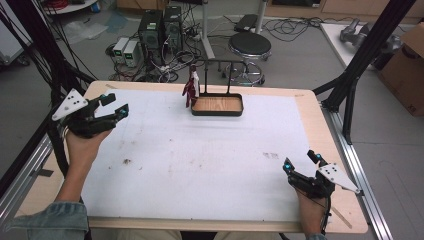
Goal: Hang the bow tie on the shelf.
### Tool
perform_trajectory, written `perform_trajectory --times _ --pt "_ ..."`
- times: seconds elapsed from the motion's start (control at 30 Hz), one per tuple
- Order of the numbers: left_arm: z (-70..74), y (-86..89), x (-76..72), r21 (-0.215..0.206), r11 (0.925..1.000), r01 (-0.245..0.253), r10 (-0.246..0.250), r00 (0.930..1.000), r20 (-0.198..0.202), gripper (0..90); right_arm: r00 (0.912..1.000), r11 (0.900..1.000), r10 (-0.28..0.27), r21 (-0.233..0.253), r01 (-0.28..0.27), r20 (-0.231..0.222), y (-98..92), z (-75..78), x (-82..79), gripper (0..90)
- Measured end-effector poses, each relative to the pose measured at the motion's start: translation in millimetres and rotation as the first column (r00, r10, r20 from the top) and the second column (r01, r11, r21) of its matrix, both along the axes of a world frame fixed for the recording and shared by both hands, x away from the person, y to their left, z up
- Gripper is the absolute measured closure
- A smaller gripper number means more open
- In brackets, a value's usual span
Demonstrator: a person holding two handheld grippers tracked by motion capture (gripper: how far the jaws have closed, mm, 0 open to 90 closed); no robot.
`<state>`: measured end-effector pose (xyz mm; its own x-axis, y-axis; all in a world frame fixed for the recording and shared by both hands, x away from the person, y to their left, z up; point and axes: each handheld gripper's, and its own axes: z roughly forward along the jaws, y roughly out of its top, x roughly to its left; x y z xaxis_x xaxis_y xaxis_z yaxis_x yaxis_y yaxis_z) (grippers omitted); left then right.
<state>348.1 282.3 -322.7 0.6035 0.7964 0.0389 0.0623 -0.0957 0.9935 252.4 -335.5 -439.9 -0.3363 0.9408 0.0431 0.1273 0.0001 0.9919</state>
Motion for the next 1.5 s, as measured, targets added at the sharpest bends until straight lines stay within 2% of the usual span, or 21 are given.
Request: perform_trajectory --times 0.07,0.33,0.5,0.7,0.87,0.9,1.13,1.3,1.5 --pt "-8.1 2.1 -9.4 -0.004 0.9999 -0.016 0.016 0.9999 -0.004 33.2 1.0 1.0 -0.002 -0.001 0.002 -0.002 0.3 0.1 0.0 11.2" --pt "-22.4 7.2 -24.9 -0.002 0.9986 -0.053 0.053 0.9985 -0.012 23.9 1.0 1.0 -0.002 0.001 0.002 -0.004 0.5 0.2 0.1 11.2" --pt "-29.3 9.4 -31.5 -0.002 0.998 -0.063 0.063 0.9978 -0.02 22.2 1.0 1.0 0.0 0.001 0.0 -0.005 0.8 0.2 0.0 11.2" --pt "-47.1 8.0 -41.1 0.02 0.9956 -0.092 0.092 0.995 -0.039 20.1 1.0 1.0 0.0 0.001 0.0 -0.005 1.0 0.2 0.0 11.2" --pt "-64.5 6.4 -51.2 0.014 0.9945 -0.104 0.105 0.9925 -0.063 18.8 1.0 1.0 -0.001 0.0 0.001 -0.006 1.0 0.2 0.1 11.2" --pt "-64.5 6.4 -51.2 0.014 0.9945 -0.104 0.105 0.9925 -0.063 18.7 1.0 1.0 -0.001 0.0 0.001 -0.005 1.1 0.1 0.1 11.2" --pt "-85.1 7.5 -62.7 0.027 0.9898 -0.14 0.142 0.986 -0.088 17.0 1.0 1.0 -0.001 -0.004 0.001 -0.004 1.0 0.0 0.4 11.2" --pt "-96.6 7.9 -65.5 0.052 0.988 -0.145 0.15 0.9816 -0.118 16.9 1.0 1.0 0.0 -0.003 0.0 -0.005 1.0 0.0 0.4 11.2" --pt "-104.9 7.9 -64.2 0.061 0.9871 -0.148 0.156 0.9756 -0.155 16.1 1.0 1.0 0.001 -0.002 -0.001 -0.006 1.1 0.0 0.5 11.2"
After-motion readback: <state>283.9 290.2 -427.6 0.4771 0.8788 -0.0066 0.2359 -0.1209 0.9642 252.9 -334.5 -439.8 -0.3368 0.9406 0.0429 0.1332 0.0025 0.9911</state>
